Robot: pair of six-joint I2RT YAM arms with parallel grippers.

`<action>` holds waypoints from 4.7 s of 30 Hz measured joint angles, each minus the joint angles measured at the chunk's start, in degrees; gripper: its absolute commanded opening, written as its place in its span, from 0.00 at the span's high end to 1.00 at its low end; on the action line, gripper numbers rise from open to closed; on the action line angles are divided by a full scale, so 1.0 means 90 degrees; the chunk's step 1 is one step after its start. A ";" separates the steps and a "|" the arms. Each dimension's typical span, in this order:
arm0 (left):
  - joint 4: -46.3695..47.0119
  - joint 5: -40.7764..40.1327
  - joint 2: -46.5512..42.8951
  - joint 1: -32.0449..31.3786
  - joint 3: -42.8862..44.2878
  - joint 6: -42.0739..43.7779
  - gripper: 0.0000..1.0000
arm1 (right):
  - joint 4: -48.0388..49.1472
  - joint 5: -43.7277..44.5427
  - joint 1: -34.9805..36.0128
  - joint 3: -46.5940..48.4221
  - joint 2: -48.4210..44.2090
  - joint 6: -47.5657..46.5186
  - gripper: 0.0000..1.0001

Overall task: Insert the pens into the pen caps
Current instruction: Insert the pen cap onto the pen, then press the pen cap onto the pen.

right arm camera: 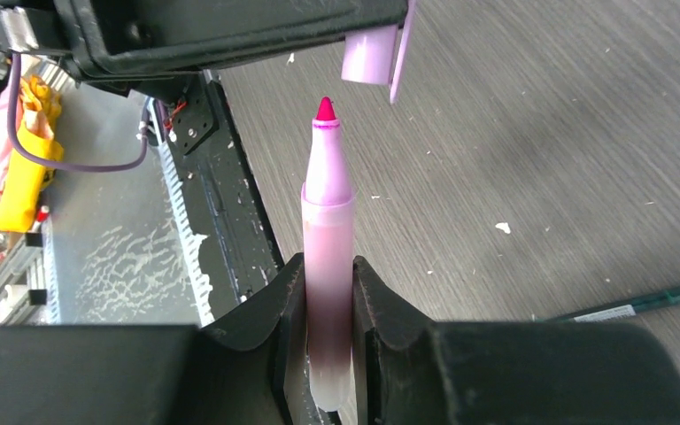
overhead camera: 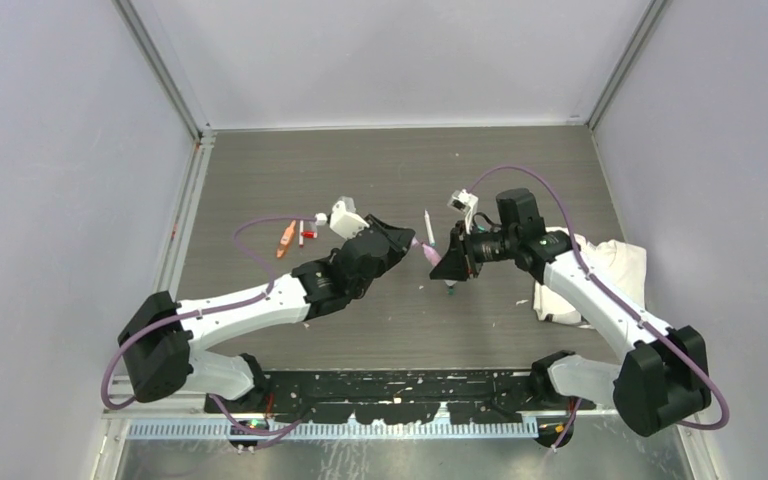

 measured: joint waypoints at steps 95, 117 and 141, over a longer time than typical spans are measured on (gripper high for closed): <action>0.1270 0.0255 -0.1270 -0.1790 -0.1399 0.2300 0.19 | 0.0070 -0.0534 -0.0323 -0.0073 0.0044 -0.0435 0.99; 0.6851 0.4500 -0.0510 0.0413 -0.2390 0.4277 0.05 | -0.0415 -0.2594 -0.0648 0.0039 -0.0342 -0.0933 0.99; 0.8320 0.4993 0.1246 0.0675 -0.1569 0.2832 0.99 | -0.0520 -0.2659 -0.0651 0.0117 -0.0342 -0.0928 0.99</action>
